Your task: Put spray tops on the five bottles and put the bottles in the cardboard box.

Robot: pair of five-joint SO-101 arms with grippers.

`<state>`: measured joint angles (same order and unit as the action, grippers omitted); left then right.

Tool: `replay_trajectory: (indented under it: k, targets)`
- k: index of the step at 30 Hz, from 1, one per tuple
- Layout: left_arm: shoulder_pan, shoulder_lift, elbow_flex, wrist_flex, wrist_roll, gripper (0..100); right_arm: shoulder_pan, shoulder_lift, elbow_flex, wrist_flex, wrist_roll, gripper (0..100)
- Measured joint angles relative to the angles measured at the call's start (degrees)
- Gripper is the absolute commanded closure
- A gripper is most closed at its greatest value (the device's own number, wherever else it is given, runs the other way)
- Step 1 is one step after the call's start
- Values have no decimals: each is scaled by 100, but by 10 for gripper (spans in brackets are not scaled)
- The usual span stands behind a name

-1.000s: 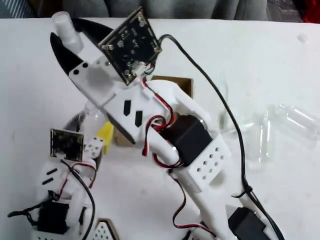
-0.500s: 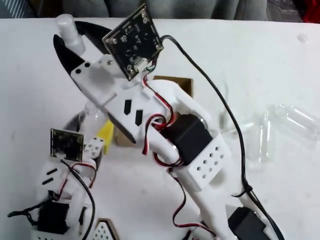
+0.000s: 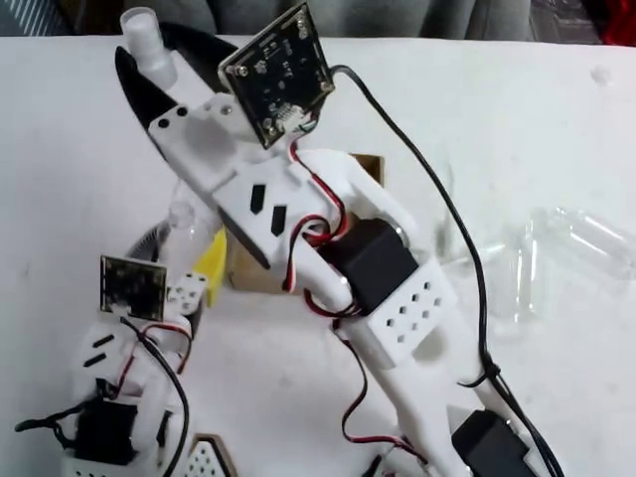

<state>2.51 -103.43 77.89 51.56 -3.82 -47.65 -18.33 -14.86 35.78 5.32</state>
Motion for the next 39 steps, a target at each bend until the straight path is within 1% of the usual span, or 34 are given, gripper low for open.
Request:
replay_trajectory:
  k: [7,13,16,23,25,27,29,32,39]
  targets:
    - [0,0,0,0,0,978,9,0,9,404,0,983]
    - [0,0,0,0,0,978,9,0,9,422,-9,983]
    - [0,0,0,0,0,978,9,0,132,422,-237,983]
    - [0,0,0,0,0,978,9,0,677,422,-369,983]
    - [0,0,0,0,0,978,9,0,747,457,-651,983]
    - [0,0,0,0,0,978,9,0,756,695,-1064,983]
    - [9,0,0,0,0,978,9,-9,756,1064,-1257,983]
    - [26,0,0,0,0,978,-97,-9,765,1670,-1345,983]
    - [26,0,0,0,0,978,-123,-18,756,2505,-1398,982]
